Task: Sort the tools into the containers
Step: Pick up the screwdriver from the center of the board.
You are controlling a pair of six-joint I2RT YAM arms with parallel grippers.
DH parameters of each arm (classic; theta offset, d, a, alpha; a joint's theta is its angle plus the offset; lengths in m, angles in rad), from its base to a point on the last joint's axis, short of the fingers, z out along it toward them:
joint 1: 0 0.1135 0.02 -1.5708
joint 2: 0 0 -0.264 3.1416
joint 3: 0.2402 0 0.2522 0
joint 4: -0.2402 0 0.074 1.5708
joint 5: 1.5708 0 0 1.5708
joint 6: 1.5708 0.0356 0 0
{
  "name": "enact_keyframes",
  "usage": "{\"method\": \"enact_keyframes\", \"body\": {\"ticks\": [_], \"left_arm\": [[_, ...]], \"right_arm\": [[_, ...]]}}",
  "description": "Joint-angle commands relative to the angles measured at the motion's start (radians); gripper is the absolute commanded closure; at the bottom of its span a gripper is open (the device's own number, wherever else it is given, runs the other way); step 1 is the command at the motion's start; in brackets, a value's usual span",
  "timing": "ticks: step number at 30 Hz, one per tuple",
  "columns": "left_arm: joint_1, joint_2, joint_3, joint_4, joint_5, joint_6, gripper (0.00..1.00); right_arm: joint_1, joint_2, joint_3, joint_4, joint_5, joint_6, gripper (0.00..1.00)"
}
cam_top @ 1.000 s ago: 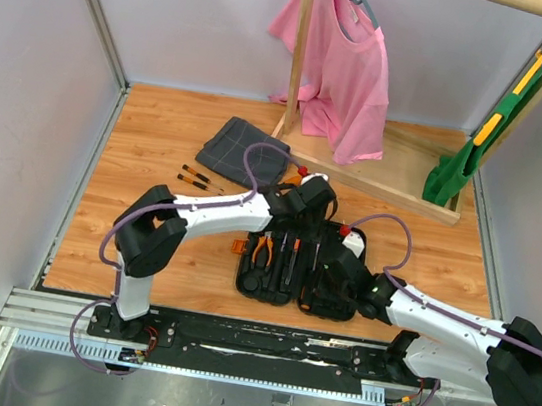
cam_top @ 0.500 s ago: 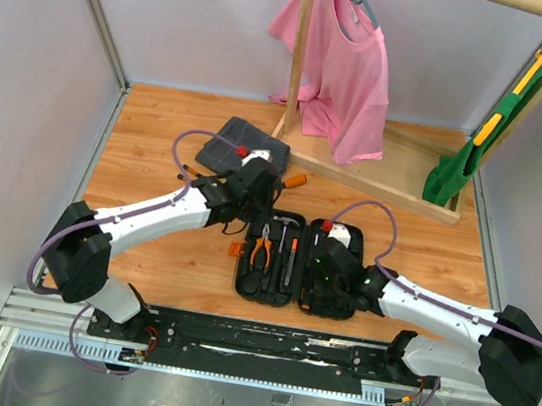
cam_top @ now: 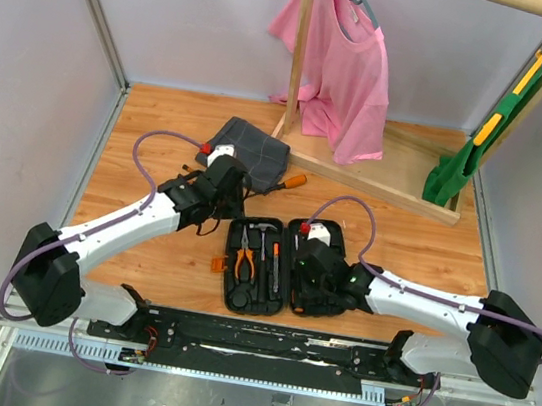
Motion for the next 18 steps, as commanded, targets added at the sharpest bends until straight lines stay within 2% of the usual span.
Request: {"method": "enact_keyframes", "body": {"ticks": [1, 5, 18], "left_arm": [[0.036, -0.039, -0.029, -0.01, -0.048, 0.014, 0.55], [0.058, -0.062, -0.049, -0.01, -0.063, 0.019, 0.55], [0.061, -0.157, -0.084, 0.041, -0.052, 0.13, 0.54]], "right_arm": [[0.035, 0.002, -0.029, -0.241, -0.014, -0.01, 0.77], [0.035, -0.063, 0.005, -0.258, 0.02, 0.001, 0.69], [0.023, -0.19, 0.157, -0.242, 0.183, -0.102, 0.59]]}}
